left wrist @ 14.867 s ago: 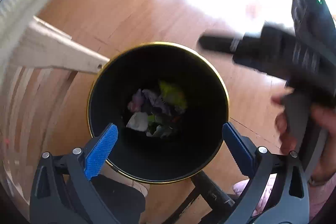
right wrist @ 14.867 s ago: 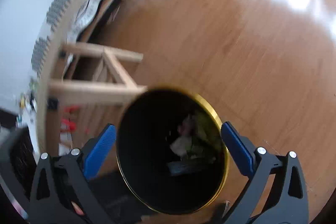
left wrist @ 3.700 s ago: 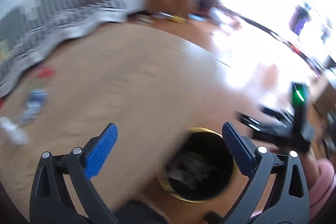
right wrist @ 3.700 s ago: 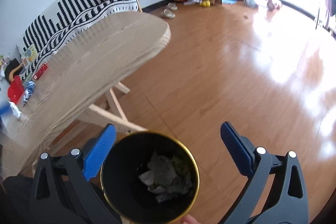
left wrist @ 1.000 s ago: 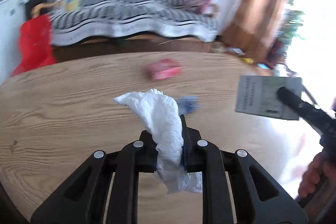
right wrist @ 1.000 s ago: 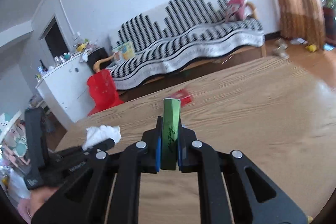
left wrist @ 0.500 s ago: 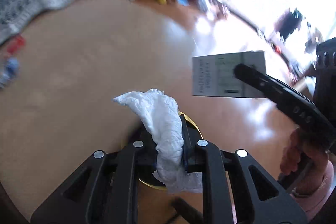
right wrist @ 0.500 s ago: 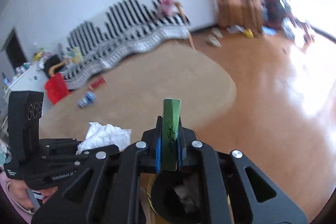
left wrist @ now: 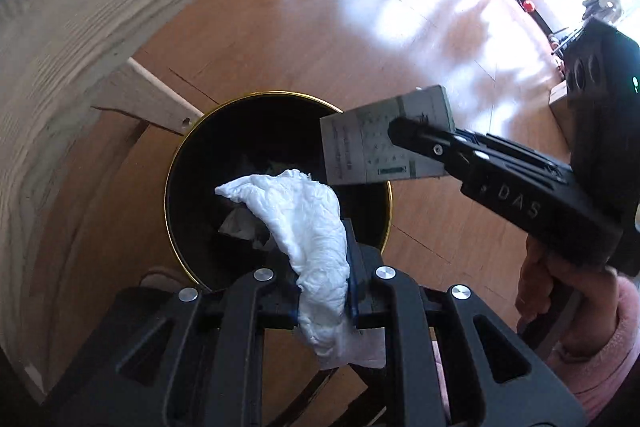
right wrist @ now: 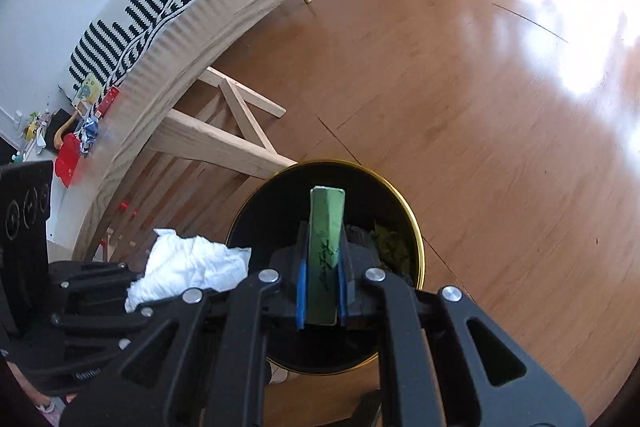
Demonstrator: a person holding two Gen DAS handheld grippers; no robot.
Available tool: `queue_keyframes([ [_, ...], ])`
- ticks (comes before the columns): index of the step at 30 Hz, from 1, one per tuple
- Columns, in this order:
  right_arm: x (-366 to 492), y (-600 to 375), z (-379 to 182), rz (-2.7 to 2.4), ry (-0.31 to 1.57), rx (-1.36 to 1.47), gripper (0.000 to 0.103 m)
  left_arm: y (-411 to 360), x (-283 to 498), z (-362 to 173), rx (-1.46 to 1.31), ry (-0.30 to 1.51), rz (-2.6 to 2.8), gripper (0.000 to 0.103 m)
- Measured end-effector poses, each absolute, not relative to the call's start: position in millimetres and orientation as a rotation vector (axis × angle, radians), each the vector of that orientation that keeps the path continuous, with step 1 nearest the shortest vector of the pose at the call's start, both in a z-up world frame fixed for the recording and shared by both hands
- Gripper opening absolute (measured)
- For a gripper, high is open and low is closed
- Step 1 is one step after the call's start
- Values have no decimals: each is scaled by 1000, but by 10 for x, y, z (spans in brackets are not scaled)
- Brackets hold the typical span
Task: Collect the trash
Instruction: 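Carry the tissue and grey-green box over the bin to release them, then return both tools to the table toward the remaining trash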
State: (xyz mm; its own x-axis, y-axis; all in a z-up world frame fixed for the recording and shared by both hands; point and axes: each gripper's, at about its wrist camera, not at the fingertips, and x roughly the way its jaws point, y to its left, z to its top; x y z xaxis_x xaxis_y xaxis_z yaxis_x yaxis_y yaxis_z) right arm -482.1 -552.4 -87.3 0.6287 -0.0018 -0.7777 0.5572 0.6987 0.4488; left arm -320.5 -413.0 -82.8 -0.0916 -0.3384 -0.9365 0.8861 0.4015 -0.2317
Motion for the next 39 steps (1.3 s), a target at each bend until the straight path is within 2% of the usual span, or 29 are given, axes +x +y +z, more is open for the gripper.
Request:
queue_keyframes([
  [12,-4679,-5510,-839,-348,841,768,12,-4073,-3096,-715,550,1274,-1117,17],
  [13,-4687,-5531,-828,-339,827,783,12,-4085,-3093,-721,566,1262,-1094,26],
  [14,-4699,-5561,-821,-325,814,804,18,-4093,-3093,-739,580,1255,-1066,59],
  [15,-4714,-5613,-801,-322,810,827,34,-4072,-3081,-736,576,1246,-1054,78],
  [16,-4734,-5652,-778,-334,808,838,83,-4052,-3073,-706,548,1223,-1045,96],
  [17,-4763,-5700,-744,-364,805,845,94,-4045,-3079,-677,531,1206,-1045,96],
  [18,-4787,-5746,-718,-384,806,856,98,-4033,-3075,-648,514,1198,-1056,96],
  [22,-4887,-5852,-589,-467,775,847,97,-3980,-3036,-485,491,1175,-1024,96],
  [27,-4799,-5764,-346,-544,728,673,97,-3623,-2678,255,324,1025,-995,97],
  [30,-4539,-5556,-178,-494,714,571,97,-3210,-2288,517,285,977,-886,97],
  [35,-3789,-5017,151,-285,712,391,97,-2303,-1577,566,213,962,-661,97],
  [39,-2926,-4459,425,-94,727,236,97,-1622,-1092,431,136,1027,-490,97],
])
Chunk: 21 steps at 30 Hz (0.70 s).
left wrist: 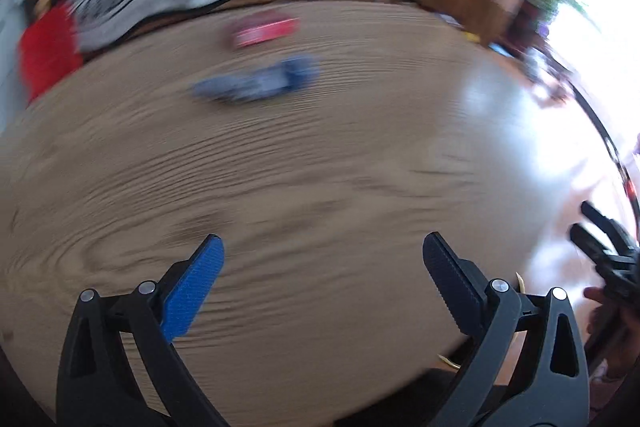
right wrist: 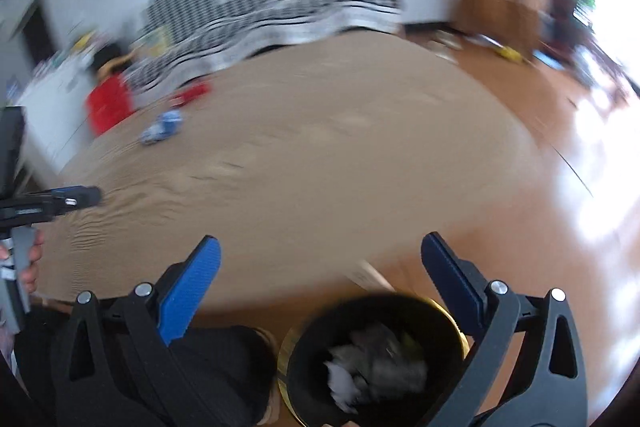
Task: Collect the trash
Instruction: 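Return both tools to the table toward the remaining trash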
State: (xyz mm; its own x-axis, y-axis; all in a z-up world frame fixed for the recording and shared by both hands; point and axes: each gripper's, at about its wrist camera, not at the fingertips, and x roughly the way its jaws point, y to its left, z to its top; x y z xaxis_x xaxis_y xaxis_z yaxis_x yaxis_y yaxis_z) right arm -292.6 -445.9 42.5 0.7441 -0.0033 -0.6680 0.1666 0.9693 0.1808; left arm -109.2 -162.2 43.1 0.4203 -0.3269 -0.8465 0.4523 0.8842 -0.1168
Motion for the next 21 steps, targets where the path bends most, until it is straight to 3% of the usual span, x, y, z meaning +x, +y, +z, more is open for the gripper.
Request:
queue_keyframes([
  [8,-1129,-3449,665,270,830,-111,97,-836,-373,404,94,1069,-396,97],
  [18,236,-2788,356,513,929,-377,97,-737,334,247,122,1093,-368,97],
  [21,377,-2697,239,571,952,-393,83,-739,566,217,130,1085,-362,97],
])
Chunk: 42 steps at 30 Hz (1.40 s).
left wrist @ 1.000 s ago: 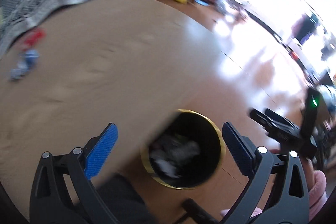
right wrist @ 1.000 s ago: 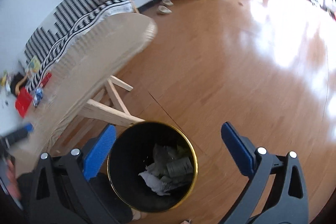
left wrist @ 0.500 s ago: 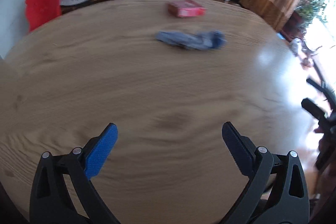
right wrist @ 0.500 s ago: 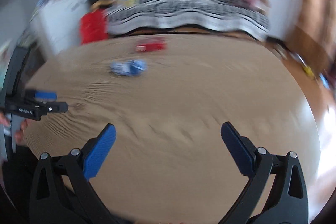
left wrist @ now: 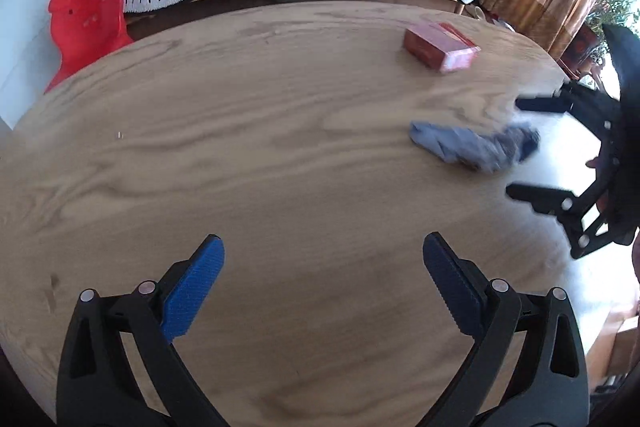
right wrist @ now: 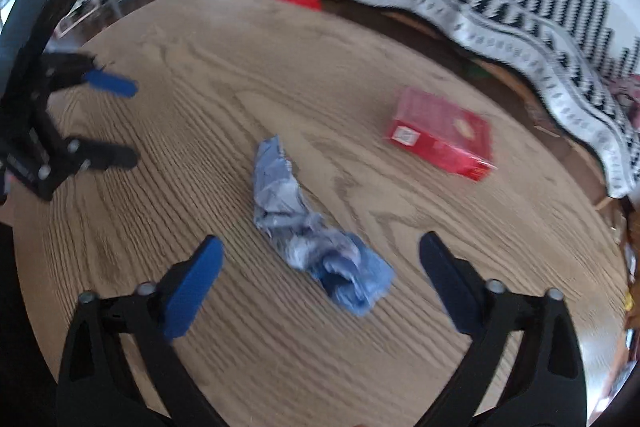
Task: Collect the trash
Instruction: 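Return both tools to the table toward the remaining trash, then grasp the red cigarette pack with the left tool while the right tool grasps the blue-white wrapper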
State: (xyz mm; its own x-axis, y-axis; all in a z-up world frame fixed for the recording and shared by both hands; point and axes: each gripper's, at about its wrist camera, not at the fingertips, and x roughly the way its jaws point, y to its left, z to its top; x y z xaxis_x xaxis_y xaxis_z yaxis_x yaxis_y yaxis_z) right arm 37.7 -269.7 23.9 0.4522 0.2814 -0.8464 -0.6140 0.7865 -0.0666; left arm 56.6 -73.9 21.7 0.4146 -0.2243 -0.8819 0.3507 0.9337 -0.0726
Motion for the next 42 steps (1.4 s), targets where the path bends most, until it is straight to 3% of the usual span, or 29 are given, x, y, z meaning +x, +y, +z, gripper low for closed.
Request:
queue_keyframes([
  [2,433,-2647,162,593,961,-422,56,-736,677,183,113,1095,-365,97],
  [3,448,-2631,163,609,956,-414,52,-748,747,159,97,1106,-372,97],
  [4,462,-2635,164,610,948,-414,37,-768,805,139,83,1116,-381,97],
  [5,461,-2639,167,601,937,-422,33,-783,834,126,76,1121,-387,97],
  [17,174,-3807,179,415,986,-272,32,-1912,1640,167,267,1109,-602,96],
  [25,-11,-4276,155,428,966,-46,32,-2568,1991,12,452,1000,-696,96],
  [27,-17,-4249,148,412,950,-66,32,-2636,2032,22,441,984,-697,91],
  [29,-93,-4215,162,403,944,-73,32,-2663,2030,84,432,955,-690,64],
  [34,-156,-4177,135,367,917,-64,32,-2597,1902,92,406,950,-639,57],
  [42,-221,-4059,118,238,884,-58,31,-2339,1391,202,407,970,-573,56],
])
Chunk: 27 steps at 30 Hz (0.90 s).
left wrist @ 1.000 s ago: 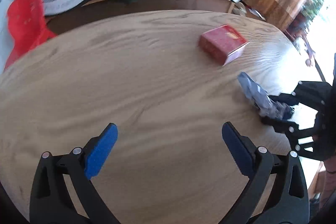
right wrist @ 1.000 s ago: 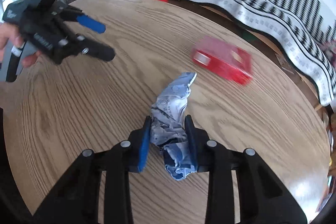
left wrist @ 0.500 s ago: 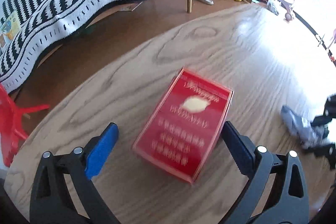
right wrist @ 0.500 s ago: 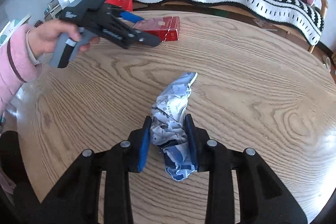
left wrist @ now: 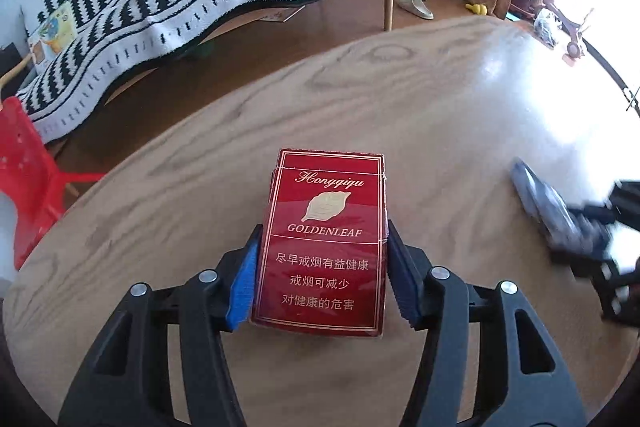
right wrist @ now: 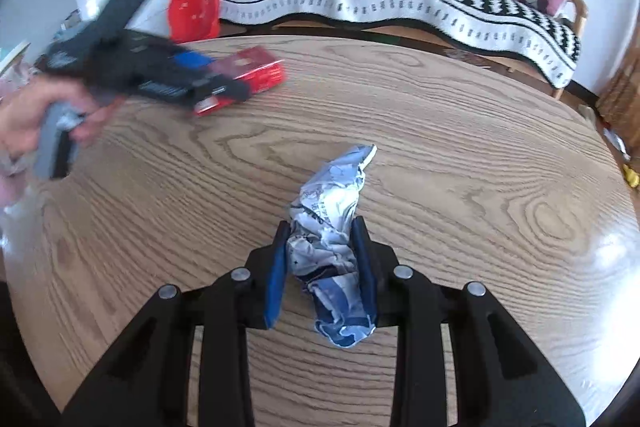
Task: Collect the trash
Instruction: 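Grasp the red cigarette pack with the left tool while the right tool grasps the blue-white wrapper, then carry the red pack and wrapper over the black bin and open both tools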
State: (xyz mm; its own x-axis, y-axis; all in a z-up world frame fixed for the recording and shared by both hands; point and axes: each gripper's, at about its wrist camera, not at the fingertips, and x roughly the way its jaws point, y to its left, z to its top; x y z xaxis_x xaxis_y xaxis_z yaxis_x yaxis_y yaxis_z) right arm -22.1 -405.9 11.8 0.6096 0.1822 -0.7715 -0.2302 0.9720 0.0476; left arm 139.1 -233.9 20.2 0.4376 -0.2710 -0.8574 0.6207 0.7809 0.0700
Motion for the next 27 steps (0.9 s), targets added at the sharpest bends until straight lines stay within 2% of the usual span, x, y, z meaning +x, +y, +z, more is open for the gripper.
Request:
queue_keyframes([
  [2,-257,-4150,173,229,898,22,29,-2252,1187,286,393,970,-577,56],
  [6,-724,-4442,589,204,799,155,29,-2211,581,635,366,926,-647,56],
  [11,-1852,-4810,1123,100,696,158,29,-2565,-267,1062,391,866,-795,56],
  [15,-2669,-5120,1240,13,681,195,29,-2954,-948,1205,423,857,-906,56],
  [20,-3601,-5423,1069,-100,710,276,30,-3432,-1901,1108,443,853,-1042,56],
  [27,-4349,-5746,492,-166,765,468,30,-3856,-2885,422,450,994,-1130,56],
])
